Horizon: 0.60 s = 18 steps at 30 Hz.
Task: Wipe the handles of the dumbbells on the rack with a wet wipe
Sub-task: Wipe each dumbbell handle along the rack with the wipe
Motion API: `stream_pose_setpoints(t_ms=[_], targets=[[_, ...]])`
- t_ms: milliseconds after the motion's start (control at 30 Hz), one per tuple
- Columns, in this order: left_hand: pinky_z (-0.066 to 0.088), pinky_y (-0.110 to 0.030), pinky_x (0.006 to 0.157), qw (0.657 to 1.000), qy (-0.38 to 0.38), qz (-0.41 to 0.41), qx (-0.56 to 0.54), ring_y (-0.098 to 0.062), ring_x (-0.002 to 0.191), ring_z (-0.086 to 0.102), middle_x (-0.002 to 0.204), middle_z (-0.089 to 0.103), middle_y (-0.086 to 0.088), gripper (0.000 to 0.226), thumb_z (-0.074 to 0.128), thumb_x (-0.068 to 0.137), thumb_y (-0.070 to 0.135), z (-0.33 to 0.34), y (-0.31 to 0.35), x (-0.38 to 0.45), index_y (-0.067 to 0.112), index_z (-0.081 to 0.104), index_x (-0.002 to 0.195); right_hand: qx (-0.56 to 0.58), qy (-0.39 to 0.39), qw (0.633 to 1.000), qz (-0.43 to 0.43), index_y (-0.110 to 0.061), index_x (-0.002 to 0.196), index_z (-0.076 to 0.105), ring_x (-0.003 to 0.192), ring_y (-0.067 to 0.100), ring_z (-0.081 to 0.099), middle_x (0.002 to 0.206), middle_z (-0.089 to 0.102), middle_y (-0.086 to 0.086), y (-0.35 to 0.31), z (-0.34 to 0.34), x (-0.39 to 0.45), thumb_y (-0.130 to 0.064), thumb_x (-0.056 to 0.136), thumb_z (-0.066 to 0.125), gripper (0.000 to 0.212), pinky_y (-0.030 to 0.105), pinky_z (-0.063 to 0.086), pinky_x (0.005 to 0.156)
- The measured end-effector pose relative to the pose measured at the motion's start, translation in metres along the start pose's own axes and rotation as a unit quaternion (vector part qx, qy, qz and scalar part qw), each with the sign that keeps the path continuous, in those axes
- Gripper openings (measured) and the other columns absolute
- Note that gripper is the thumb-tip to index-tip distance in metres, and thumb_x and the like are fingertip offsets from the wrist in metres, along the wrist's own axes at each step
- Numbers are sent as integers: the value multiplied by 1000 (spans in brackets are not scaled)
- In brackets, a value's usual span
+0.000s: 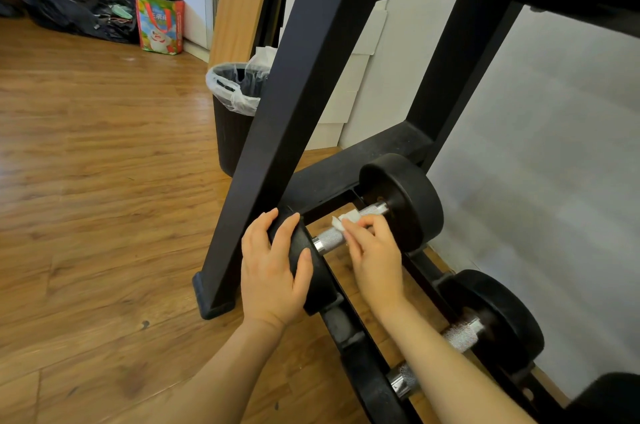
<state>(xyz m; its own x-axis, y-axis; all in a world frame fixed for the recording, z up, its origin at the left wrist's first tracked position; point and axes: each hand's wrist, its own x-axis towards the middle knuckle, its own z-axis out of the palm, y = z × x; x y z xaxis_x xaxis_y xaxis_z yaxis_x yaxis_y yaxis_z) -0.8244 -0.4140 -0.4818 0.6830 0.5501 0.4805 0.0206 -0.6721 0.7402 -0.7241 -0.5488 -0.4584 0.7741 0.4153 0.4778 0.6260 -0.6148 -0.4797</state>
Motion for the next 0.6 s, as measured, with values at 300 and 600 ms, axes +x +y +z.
stream_pose_setpoints(t_ms=[300, 600], targets=[[27, -39, 108, 1000, 3, -4, -7, -25, 137, 33, 145, 40, -6, 54, 44, 88, 44, 0, 1, 0, 22, 50, 137, 3, 57, 998, -4, -15, 115, 68, 93, 3, 43, 102, 49, -14, -5, 12, -5, -16, 91, 62, 24, 15, 43, 71], [27, -37, 107, 1000, 13, 3, -14, -24, 136, 34, 144, 41, -6, 52, 46, 88, 42, 2, 1, 0, 22, 50, 136, 47, 81, 995, 31, -15, 114, 66, 98, 8, 56, 105, 58, -11, 3, 2, 2, -15, 93, 62, 22, 13, 46, 77]])
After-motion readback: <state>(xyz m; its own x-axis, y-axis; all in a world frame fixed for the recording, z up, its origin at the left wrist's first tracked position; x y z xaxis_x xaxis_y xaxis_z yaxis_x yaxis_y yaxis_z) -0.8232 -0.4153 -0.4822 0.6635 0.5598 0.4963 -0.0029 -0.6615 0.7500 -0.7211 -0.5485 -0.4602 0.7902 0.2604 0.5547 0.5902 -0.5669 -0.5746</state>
